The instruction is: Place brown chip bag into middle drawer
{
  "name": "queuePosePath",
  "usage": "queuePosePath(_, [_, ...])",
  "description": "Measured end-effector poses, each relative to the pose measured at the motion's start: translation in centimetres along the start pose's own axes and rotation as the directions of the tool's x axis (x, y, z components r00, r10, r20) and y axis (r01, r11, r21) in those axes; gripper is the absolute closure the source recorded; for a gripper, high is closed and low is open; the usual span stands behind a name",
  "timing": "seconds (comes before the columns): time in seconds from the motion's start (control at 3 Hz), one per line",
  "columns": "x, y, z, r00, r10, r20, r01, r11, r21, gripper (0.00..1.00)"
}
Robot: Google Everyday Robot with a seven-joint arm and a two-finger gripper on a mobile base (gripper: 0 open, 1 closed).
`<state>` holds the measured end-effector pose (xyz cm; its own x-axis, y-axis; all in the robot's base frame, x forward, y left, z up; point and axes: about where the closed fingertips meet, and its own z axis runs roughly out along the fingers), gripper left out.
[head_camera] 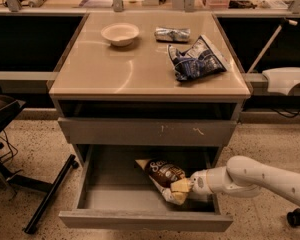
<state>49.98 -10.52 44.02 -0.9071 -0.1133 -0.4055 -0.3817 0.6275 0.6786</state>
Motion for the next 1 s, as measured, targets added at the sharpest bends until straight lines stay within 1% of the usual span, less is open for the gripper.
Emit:
queuePosePath(0.33, [0.0, 0.0, 0.0, 1.0, 0.0, 0.0, 0.0, 1.0, 0.0, 0.12])
queuePosePath(0.67, [0.0, 0.0, 0.01, 1.0, 0.0, 0.0, 0.0, 1.0, 0.0, 0.0])
queuePosePath(1.0, [0.0, 0.0, 0.01, 1.0, 0.0, 0.0, 0.0, 1.0, 0.0, 0.0])
